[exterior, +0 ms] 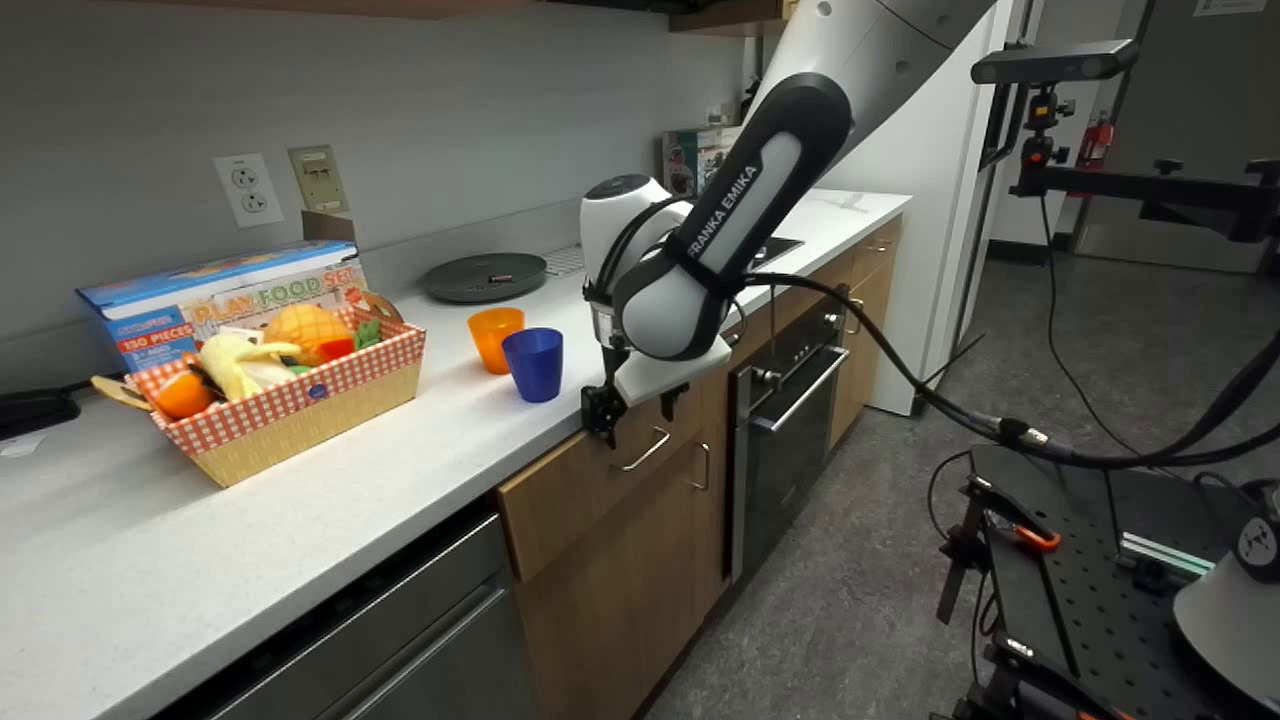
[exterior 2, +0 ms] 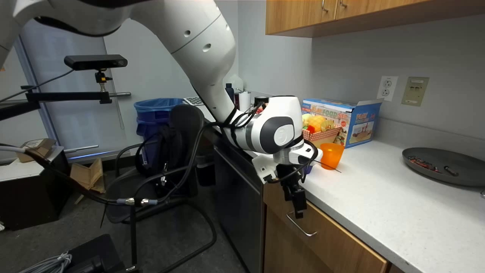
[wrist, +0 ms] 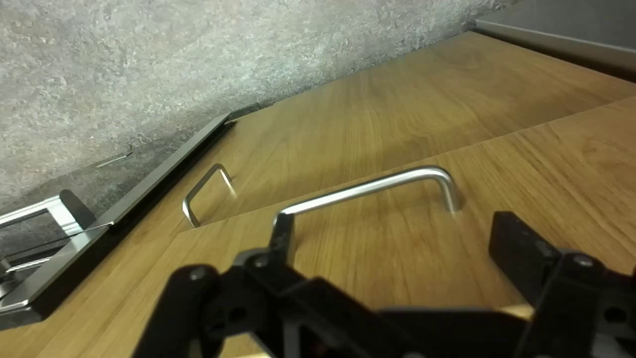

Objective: Close the drawer

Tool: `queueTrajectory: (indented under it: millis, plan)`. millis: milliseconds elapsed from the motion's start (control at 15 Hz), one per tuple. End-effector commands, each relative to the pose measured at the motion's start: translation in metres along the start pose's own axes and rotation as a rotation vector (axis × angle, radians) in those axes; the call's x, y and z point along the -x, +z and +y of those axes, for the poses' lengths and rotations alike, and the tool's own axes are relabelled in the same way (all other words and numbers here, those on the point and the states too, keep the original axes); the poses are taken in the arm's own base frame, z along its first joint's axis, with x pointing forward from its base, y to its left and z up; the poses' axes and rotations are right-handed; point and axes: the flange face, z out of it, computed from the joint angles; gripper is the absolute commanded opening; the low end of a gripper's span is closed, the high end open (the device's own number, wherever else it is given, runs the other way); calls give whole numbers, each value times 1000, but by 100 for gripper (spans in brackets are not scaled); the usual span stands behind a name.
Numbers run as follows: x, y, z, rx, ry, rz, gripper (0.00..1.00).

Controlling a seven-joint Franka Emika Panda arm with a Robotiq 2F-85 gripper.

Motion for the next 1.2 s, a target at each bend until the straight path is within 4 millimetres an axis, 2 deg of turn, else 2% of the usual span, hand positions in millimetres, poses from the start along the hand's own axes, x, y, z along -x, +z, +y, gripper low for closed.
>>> queueTrajectory:
  millis: [0,333,733,800,933,1133]
  plan:
    - [-4,-5,-8,18,1,75,100]
    - [16,-10,-11,8,-85,60,100]
    - [62,-6,-14,-41,-269,-27,100]
    - [47,4,-20,-1,-201,-6,100]
    - [60,4,-22,-11,-247,-27,100]
    - [62,0,-20,-16,-259,-29,100]
